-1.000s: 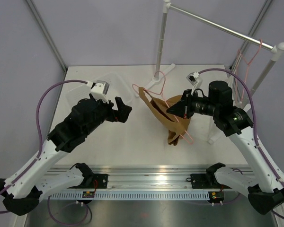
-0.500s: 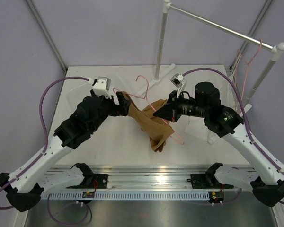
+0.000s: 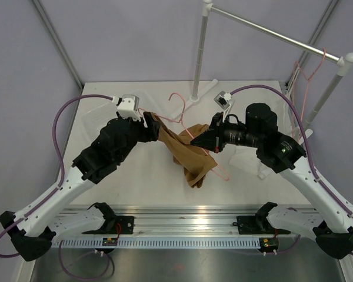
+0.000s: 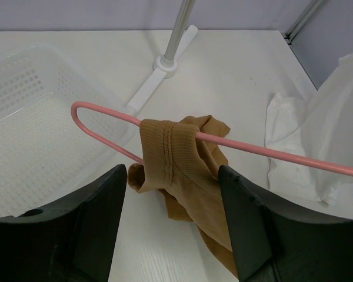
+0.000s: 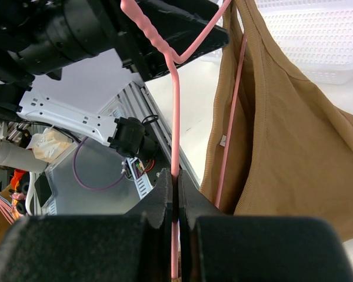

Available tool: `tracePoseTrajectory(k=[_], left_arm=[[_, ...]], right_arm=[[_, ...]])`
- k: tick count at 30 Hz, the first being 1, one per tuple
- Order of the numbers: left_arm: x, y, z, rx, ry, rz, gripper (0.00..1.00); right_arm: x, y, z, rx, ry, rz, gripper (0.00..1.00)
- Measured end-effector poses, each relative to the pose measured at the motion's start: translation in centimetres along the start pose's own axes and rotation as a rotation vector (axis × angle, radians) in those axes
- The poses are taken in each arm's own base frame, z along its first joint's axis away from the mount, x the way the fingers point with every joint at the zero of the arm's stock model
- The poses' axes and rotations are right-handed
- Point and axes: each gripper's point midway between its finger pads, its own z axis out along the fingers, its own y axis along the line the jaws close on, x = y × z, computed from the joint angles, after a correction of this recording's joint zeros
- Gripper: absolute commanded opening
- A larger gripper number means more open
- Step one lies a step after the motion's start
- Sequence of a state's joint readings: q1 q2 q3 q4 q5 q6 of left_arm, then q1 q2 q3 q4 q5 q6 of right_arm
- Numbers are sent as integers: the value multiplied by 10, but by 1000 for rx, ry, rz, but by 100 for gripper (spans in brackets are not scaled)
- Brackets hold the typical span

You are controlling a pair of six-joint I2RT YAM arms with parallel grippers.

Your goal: Remove the tank top from the hanger

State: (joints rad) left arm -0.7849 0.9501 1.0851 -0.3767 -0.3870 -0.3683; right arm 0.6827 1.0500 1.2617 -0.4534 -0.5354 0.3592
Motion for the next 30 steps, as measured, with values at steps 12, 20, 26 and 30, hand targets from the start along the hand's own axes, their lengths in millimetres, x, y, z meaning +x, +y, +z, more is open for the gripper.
tracePoseTrajectory(k=[12, 20, 26, 30], left_arm=[[5, 2, 9, -25, 11, 7, 15], [10, 28, 6, -164, 24, 10, 0], [10, 75, -6, -345, 23, -61, 0], [2, 90, -19, -378, -1, -130, 0]], right_arm=[[0, 0, -1, 3, -8, -13, 0], [18, -12, -4, 32, 16, -51, 0], [48, -6, -30, 3, 20, -111, 0], [52, 5, -43, -34, -8, -153, 0]])
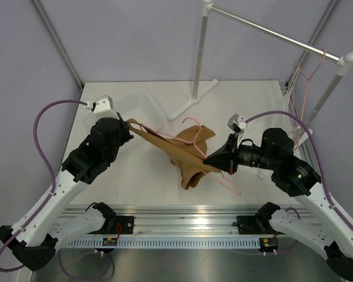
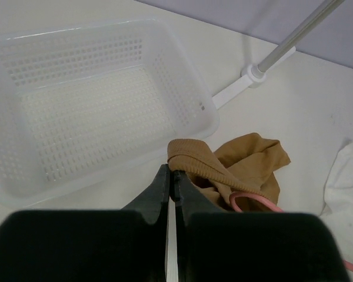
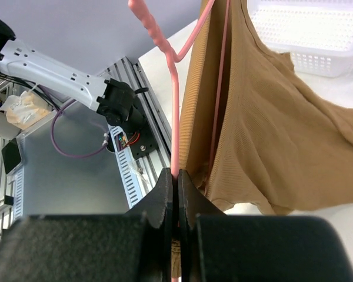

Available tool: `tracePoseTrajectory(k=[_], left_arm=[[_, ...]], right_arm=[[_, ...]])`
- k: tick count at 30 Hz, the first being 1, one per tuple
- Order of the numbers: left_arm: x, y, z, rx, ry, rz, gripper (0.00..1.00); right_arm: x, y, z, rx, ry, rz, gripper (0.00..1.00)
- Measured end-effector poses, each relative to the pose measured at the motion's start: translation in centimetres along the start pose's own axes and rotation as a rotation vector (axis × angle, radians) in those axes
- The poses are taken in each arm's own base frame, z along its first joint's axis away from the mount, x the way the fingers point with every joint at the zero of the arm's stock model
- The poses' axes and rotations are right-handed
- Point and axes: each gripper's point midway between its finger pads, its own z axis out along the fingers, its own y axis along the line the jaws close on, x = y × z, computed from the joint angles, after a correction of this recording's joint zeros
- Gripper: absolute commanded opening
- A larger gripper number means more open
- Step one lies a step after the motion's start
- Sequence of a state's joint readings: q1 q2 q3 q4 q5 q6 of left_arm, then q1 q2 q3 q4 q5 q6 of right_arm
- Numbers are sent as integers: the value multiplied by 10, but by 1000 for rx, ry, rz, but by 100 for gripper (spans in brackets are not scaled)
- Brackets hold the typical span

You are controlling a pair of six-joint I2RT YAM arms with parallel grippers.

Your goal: Remove the tank top from the hanger

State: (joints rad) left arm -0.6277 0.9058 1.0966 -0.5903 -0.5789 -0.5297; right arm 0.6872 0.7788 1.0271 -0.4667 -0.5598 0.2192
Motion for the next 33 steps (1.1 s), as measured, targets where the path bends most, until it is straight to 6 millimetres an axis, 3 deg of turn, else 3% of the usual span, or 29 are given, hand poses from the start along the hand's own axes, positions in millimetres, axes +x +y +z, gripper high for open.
tracePoseTrajectory(k=[9, 12, 17, 24, 27, 33], left_arm=[[20, -13, -10, 109, 86, -62, 0], [32, -21, -16, 177, 125, -80, 0], [63, -38, -35, 387, 173, -130, 0], [131, -80, -59, 674, 356, -87, 0], [157, -79, -59, 667, 433, -51, 0], [172, -53, -48, 525, 453, 8, 0]], right_arm=[[-4, 11, -5, -65, -74, -72, 0], [-13, 12, -6, -63, -139, -95, 0], [-51, 8, -7, -33, -359, -135, 0], [-111, -2, 1, -10, -622, -149, 0], [-124, -20, 3, 73, -685, -117, 0], [-145, -38, -19, 266, -681, -32, 0]])
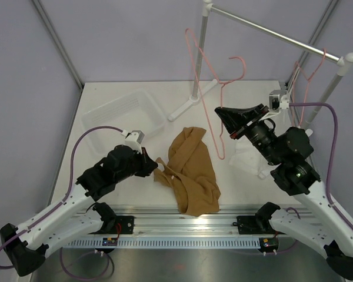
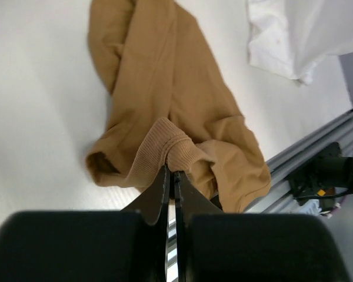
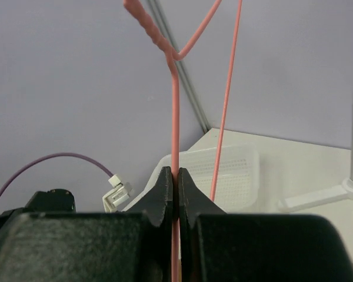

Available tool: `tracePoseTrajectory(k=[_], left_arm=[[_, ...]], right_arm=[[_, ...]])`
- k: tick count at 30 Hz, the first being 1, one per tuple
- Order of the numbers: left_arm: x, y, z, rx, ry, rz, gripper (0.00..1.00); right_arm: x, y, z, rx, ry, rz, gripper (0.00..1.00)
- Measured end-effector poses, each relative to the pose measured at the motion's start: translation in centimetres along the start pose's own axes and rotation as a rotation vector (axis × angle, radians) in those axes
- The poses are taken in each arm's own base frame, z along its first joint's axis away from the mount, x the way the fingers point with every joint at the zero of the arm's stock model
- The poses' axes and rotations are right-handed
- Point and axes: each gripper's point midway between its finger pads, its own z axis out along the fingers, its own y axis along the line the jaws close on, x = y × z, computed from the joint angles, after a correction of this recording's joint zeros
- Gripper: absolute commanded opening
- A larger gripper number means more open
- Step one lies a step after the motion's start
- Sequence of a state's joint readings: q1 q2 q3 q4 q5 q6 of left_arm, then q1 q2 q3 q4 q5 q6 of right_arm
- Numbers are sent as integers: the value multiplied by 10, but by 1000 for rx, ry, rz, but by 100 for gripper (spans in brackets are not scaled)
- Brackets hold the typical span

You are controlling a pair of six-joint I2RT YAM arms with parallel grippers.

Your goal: Remove the tank top from the hanger

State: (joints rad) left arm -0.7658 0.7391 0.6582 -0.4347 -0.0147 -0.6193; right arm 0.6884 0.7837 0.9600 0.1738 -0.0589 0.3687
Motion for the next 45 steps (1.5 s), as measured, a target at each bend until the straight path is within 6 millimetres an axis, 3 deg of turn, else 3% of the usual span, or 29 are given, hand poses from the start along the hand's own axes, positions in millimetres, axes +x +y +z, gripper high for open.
tracePoseTrajectory(k=[4, 5, 6, 8, 13, 17, 21, 24, 27, 32, 36, 41, 45], left_arm=[[0, 7, -6, -59, 33, 28, 34], [-3, 5, -8, -64, 39, 40, 53], [-7, 2, -11, -65, 39, 55, 61], [-17, -5, -19, -63, 28, 75, 99], [-49, -21, -55, -51, -50, 102, 99], [-76, -27, -95, -34, -158, 134, 99], [-92, -9, -129, -97, -280, 158, 99], [-95, 14, -142, -187, -347, 160, 99], [-87, 38, -142, -273, -375, 168, 99], [-68, 65, -130, -376, -329, 200, 99], [-71, 70, -131, -409, -343, 199, 99], [-73, 73, -133, -426, -352, 201, 99], [-74, 75, -134, -439, -355, 206, 99]], right_arm=[[-25, -11, -15, 147, 33, -4, 0], [-26, -17, -21, 195, 50, -6, 0], [-27, -22, -26, 231, 61, -7, 0], [-26, -35, -40, 327, 97, -13, 0], [-19, -62, -65, 507, 189, -48, 0], [-17, -78, -61, 620, 254, -84, 0], [-14, -95, -53, 717, 272, -117, 0], [-12, -110, -52, 794, 271, -148, 0], [-18, -121, -46, 864, 251, -188, 0], [-46, -129, -11, 926, 178, -241, 0], [-66, -147, 12, 971, 126, -238, 0], [-92, -194, 11, 1085, 61, -207, 0], [-101, -205, 14, 1094, 34, -182, 0]])
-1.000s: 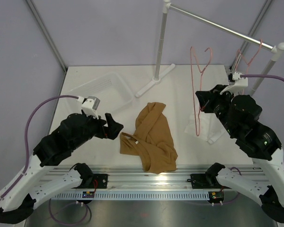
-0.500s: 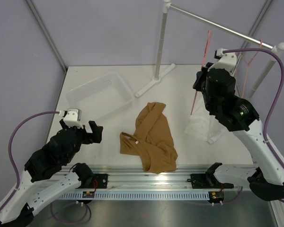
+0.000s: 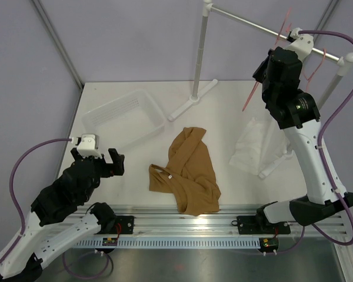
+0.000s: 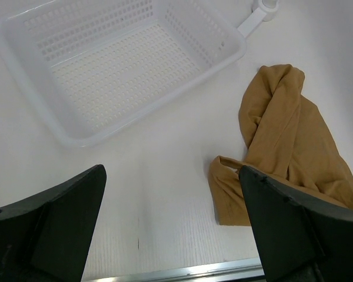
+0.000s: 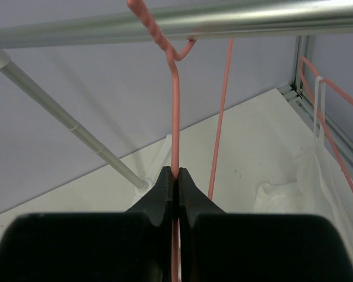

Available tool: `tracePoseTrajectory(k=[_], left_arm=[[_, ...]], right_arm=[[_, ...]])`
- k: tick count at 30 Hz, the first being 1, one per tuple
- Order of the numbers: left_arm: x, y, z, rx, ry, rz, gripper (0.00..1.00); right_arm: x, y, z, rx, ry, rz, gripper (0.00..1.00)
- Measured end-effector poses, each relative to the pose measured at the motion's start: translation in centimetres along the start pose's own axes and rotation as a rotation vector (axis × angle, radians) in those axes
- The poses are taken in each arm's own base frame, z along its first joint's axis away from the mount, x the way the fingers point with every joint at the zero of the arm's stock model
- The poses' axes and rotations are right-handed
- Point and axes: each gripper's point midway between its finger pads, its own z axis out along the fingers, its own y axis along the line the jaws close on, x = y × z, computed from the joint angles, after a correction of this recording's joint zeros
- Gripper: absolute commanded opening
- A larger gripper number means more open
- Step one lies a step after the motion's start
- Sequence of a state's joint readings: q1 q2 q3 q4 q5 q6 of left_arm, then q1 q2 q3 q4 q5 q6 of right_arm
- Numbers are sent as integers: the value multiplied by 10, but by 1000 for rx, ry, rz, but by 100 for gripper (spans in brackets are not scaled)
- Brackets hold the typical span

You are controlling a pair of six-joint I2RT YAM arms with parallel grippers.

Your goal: Remove the tank top from the hanger

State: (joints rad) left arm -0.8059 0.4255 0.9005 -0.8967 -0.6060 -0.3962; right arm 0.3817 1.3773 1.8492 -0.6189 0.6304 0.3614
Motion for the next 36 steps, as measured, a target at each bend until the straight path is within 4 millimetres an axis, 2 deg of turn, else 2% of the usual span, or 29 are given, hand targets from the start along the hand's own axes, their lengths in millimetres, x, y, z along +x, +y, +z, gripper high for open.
tracePoseTrajectory(k=[3, 6, 10, 15, 17, 18, 22, 24, 27, 32, 34, 36], left_arm=[[-1, 2, 1, -14, -2, 0, 99], [-2, 4, 3, -30, -4, -5, 99], [-4, 7, 8, -51, -3, -14, 99], [-4, 9, 11, -59, 2, -26, 99], [-4, 9, 11, -56, 1, -36, 99], [-5, 8, 12, -53, -1, -40, 99], [-5, 1, 16, -31, 15, -43, 99], [-4, -5, 22, -23, 46, -41, 99], [-1, -17, 34, -9, 102, -45, 99], [16, -52, 58, 46, 202, -46, 99], [25, -75, 67, 95, 240, -24, 99], [39, -98, 75, 134, 286, 11, 99]], right_arm=[[-3, -2, 11, 6, -1, 21, 0], [3, -11, 28, 43, 11, 41, 0], [32, -16, 46, 76, 65, 47, 0], [68, -17, 53, 70, 144, 48, 0], [73, -15, 54, 56, 156, 58, 15], [73, -13, 54, 47, 157, 66, 46], [70, -3, 49, -8, 168, 92, 85], [66, 1, 43, -36, 170, 100, 100], [53, 5, 27, -91, 160, 105, 99], [28, 3, -27, -230, 136, 95, 99], [30, -3, -51, -288, 135, 71, 99], [46, -11, -68, -332, 166, 31, 99]])
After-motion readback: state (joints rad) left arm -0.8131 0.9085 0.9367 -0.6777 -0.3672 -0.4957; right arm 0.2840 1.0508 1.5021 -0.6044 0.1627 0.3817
